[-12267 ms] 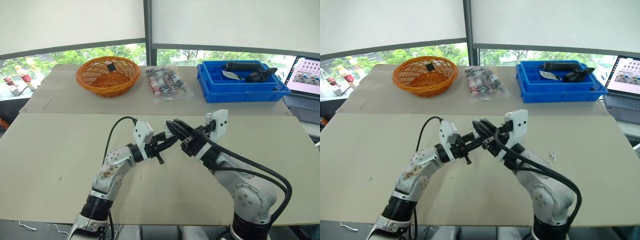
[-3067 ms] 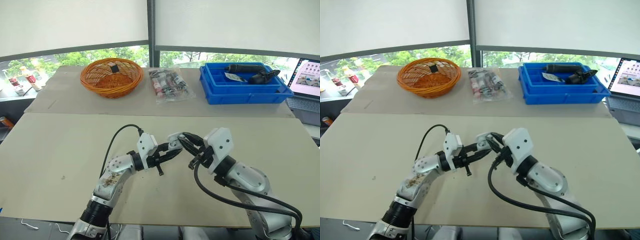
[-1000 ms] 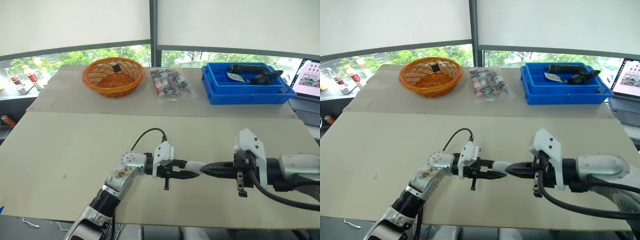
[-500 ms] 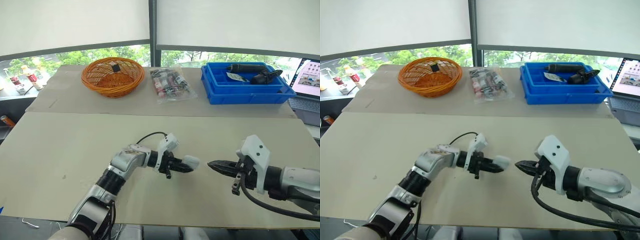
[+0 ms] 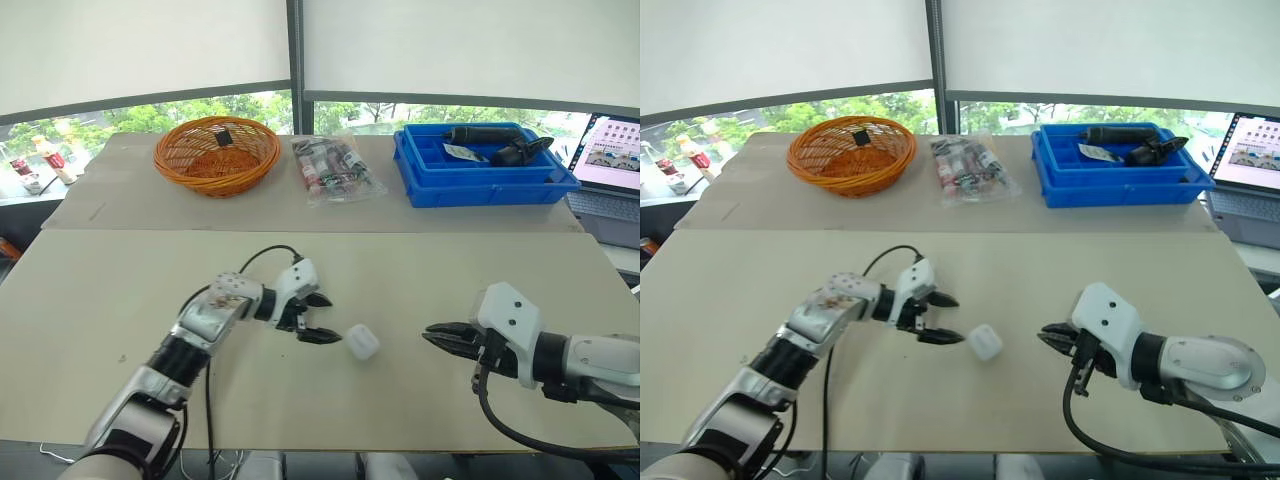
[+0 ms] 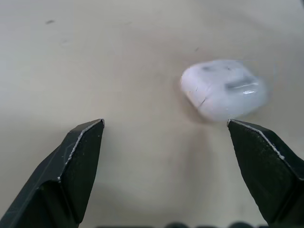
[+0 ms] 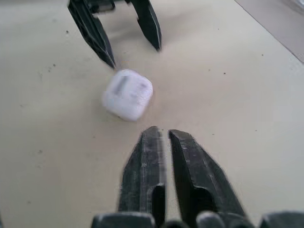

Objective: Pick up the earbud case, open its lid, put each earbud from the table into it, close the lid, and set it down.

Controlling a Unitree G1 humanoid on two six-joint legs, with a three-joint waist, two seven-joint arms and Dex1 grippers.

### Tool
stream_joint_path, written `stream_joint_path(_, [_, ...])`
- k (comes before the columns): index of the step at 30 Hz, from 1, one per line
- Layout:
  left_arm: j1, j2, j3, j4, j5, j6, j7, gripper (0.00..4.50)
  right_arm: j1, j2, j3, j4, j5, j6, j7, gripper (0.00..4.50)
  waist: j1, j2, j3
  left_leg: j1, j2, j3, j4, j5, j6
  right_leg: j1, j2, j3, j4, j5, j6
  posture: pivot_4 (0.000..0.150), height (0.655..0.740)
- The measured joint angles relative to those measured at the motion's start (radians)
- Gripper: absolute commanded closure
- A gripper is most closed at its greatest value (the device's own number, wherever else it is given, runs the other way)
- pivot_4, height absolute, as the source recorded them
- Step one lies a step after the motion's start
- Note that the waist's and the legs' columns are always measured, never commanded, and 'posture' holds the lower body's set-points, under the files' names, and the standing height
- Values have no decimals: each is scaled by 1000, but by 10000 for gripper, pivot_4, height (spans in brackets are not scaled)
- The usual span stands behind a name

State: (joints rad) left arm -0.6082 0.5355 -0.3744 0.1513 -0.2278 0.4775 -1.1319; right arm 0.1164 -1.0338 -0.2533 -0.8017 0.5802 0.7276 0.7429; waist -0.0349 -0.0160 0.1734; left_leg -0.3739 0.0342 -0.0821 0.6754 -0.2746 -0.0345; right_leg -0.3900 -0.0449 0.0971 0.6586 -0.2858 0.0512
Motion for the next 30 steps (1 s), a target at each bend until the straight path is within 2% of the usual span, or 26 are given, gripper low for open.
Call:
stream_joint_path(4, [57,91,49,-30,8,-70,-27,0,-15,-24,1,45,-27,-57,78,14960,1,0,0,-1,0,0,0,0,0,-1,0,0,0,0,0,1500,7114])
stream_joint_path(8, [132,168,108,-115,-37,-107,-104,0,-19,-55,-33,70,-39,-93,151,1228,4,-1,2,-2,0,0,0,0,0,-1,-1,-1,0,0,0,1500,7114])
stream_joint_path(9, [146,182,124,-133,-50,-115,-119,0,-19,-55,-46,74,-42,-100,164,250,6,-1,2,-2,0,0,0,0,0,-1,-1,-1,0,0,0,1500,7114])
stream_joint_path(14, [247,188,193,-200,-88,-161,-127,0,-20,-56,-52,76,-60,-118,191,250,16,-1,2,-2,0,0,1,0,0,-1,-1,-1,0,0,0,1500,7114])
stream_joint_path(21, [324,183,199,-246,-89,-264,-149,0,-8,-54,-29,70,-103,-142,211,250,20,-1,2,-2,0,0,1,0,0,-1,-1,-1,0,0,0,1500,7114])
stream_joint_path(27, [364,196,209,-253,-88,-331,-165,0,52,-44,-19,63,-186,-229,216,250,20,-1,2,-2,0,0,1,0,0,-1,-1,-1,0,0,0,1500,7114])
stream_joint_path(30, [394,198,245,-260,-70,-370,-118,0,97,-27,-18,64,-239,-300,218,250,20,-1,2,-2,0,0,1,0,0,-1,-1,-1,0,0,0,1500,7114])
